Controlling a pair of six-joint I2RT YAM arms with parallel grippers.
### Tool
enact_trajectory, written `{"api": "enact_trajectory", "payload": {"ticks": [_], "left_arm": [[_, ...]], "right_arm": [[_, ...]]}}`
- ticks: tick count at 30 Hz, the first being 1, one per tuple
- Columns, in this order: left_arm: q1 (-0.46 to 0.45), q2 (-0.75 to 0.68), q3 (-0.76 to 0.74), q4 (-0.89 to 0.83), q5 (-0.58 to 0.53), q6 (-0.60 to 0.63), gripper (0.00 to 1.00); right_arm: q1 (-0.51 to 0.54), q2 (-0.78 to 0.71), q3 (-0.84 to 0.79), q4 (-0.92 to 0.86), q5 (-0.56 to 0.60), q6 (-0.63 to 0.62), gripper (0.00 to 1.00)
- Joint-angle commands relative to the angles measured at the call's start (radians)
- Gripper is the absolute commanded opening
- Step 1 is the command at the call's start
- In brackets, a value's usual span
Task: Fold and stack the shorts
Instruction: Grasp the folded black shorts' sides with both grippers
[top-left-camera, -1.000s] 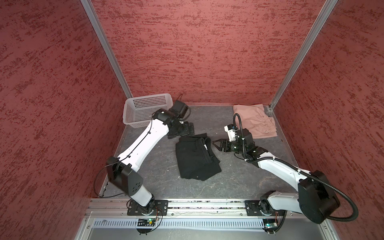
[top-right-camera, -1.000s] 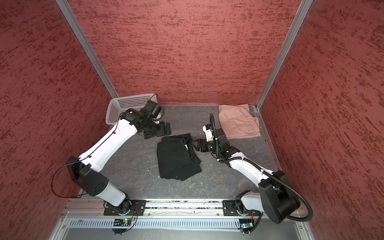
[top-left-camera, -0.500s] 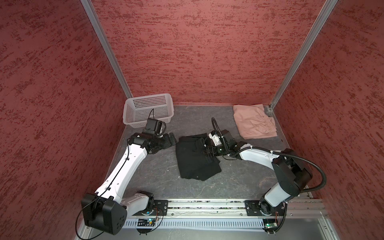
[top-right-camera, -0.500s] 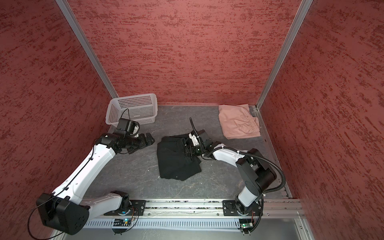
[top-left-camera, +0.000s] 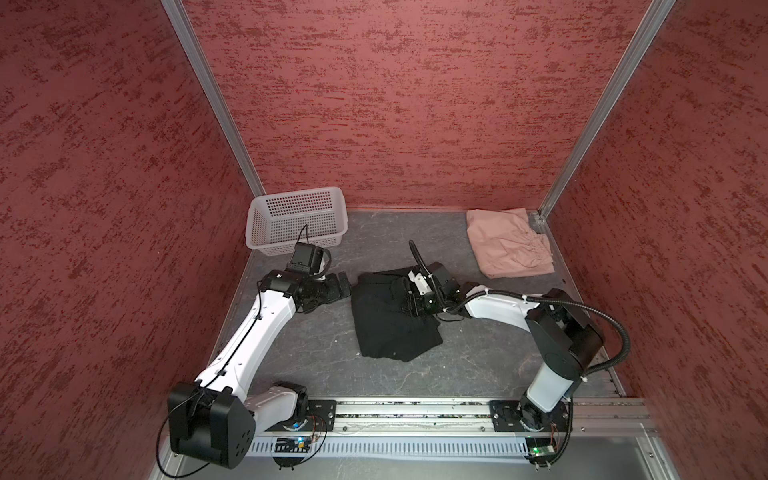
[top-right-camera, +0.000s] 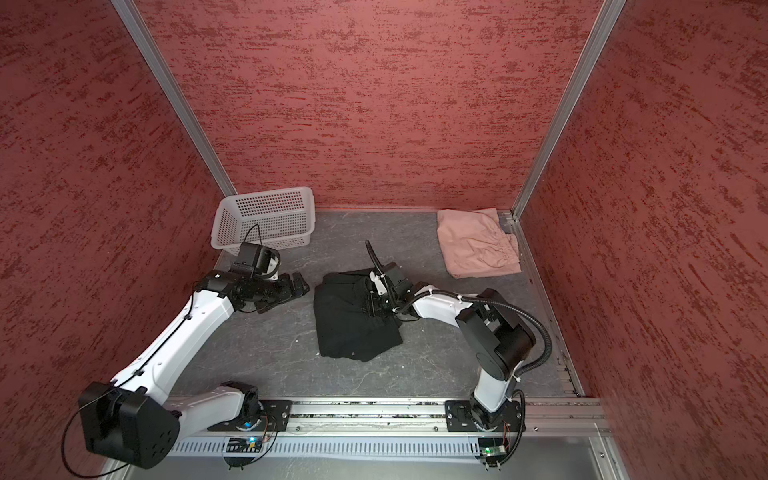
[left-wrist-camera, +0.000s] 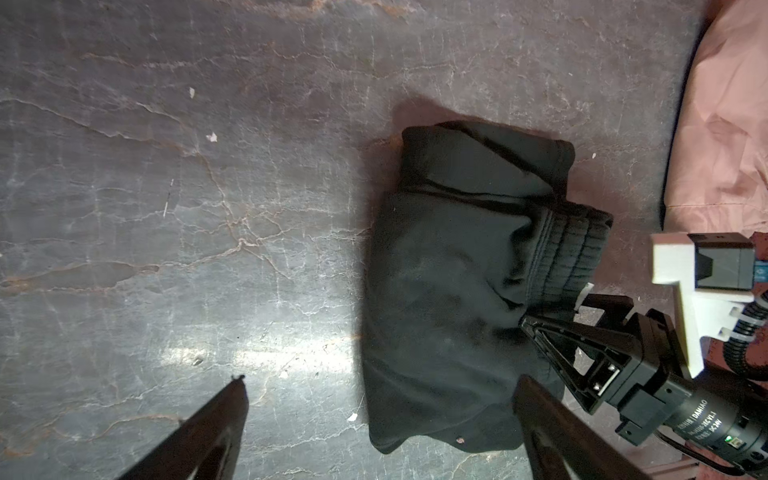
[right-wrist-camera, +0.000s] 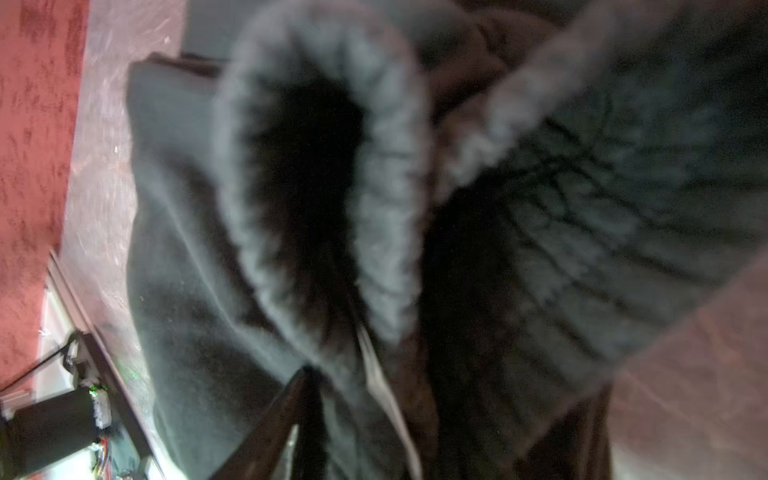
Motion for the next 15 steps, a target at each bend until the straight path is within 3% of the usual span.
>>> {"api": "enact_trajectory", "payload": {"ticks": [1,3,7,15], "left_arm": [[0.01,0.008,-0.008,0.033,0.024,0.023,0.99],[0.01,0.011,-0.012,0.043,0.027,0.023,0.99],[-0.032,0.018,-0.015,0.091,0.056,0.023,0.99],[-0.066,0.021,-0.117,0.253,0.107,0.015,0.99]], "right_arm": [[0.005,-0.026,0.031,-0.001,-0.002,0.031,0.3],[0.004,-0.049,0.025,0.023,-0.024,0.063,0.16],[0.004,-0.088,0.026,0.023,-0.069,0.13,0.0],[0.003,-0.212,0.038,-0.06,-0.076,0.237,0.0]]}}
